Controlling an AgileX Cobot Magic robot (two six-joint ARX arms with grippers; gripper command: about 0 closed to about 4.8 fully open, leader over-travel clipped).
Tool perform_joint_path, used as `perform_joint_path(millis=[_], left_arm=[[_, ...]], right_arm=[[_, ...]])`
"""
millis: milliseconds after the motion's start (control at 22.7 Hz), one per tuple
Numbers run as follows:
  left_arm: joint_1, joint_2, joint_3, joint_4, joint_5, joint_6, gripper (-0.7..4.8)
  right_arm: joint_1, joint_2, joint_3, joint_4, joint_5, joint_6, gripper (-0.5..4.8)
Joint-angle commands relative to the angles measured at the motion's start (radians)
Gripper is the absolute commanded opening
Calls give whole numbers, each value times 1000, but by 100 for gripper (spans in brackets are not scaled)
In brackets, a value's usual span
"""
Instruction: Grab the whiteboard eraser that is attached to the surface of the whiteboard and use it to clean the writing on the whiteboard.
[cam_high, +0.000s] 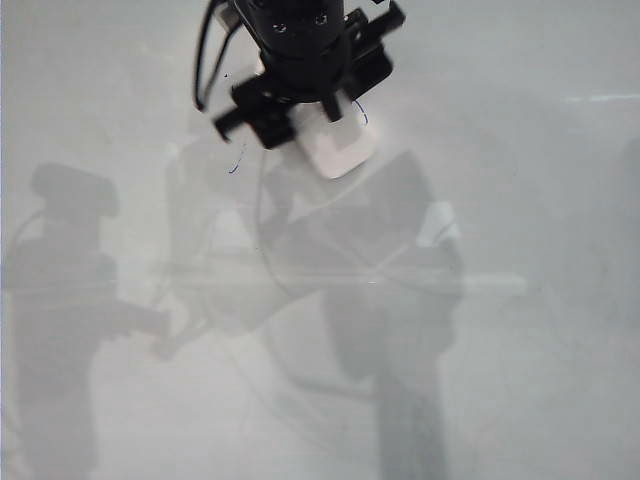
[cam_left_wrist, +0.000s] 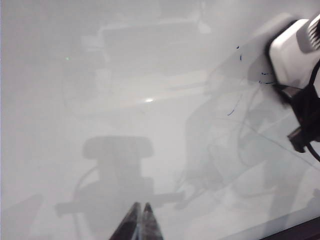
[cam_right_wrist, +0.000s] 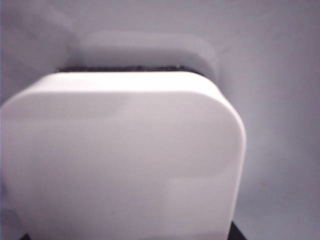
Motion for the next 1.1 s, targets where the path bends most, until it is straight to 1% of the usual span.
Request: perform_joint_path(millis=[44,132,264,352,396,484,528,615,659,791,879,923,1011,1099], left_arm=[[-2,1,3,11,2,4,-6],[-2,2,3,11,2,4,-6],[-2,2,3,11,2,4,-6],[-2,2,3,11,2,4,-6],[-2,2,3,11,2,4,-6],[-2,2,3,11,2,4,-6],[-2,2,3,11,2,4,-6],[-2,2,3,11,2,4,-6],[-2,2,3,11,2,4,-6],[-2,2,3,11,2,4,-6],[-2,2,3,13,2,4,-6],[-2,2,3,13,2,4,-6],[-2,2,3,13,2,4,-6],[-2,2,3,13,2,4,-6]], right_arm=[[-32,-12,6,34,135,-126,149],[-50,-17,-19,32,167,-135,152],[-49,-26,-74,32,173,-132,152],[-48,-24,-116,32,140,-114,152],[-48,-24,-142,31,98,-77,152],[-50,-23,-158,32,-2,-76,152],[-50,-23,-157,49,-28,-77,152],[-49,-23,-156,134,-36,-106,152],[-49,-23,-154,184,-58,-138,152],[-47,-13,-101,185,-140,-143,147],[-45,24,-37,169,-147,-144,148],[-44,57,18,122,-165,-144,148],[-34,119,112,78,-164,-158,148],[-22,167,189,76,-164,-182,148]])
